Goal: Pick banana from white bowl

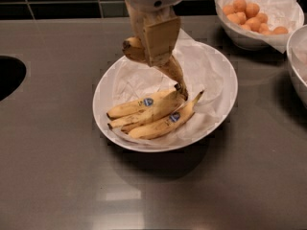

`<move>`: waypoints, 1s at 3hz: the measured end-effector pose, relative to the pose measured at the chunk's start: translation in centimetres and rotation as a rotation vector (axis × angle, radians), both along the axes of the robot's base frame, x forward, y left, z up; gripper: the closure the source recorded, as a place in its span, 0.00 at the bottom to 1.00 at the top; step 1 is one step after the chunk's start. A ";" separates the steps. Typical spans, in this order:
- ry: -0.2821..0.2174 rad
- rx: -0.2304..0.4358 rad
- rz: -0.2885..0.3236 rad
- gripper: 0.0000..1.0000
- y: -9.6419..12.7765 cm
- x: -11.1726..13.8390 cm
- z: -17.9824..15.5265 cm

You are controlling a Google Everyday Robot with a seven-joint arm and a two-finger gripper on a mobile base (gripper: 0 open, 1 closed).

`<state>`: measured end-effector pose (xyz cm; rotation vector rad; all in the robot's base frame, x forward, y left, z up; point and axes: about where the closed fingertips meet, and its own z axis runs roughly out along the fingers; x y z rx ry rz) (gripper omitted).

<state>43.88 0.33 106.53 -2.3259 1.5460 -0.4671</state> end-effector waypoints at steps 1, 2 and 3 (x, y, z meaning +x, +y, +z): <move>0.000 0.000 0.000 1.00 0.0 0.0 0.0; 0.000 0.000 0.000 1.00 0.0 0.0 0.0; 0.000 0.000 0.000 1.00 0.0 0.0 0.0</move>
Offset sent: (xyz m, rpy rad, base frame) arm -0.0093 -0.1441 0.0172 -0.1776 -0.0184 -0.3840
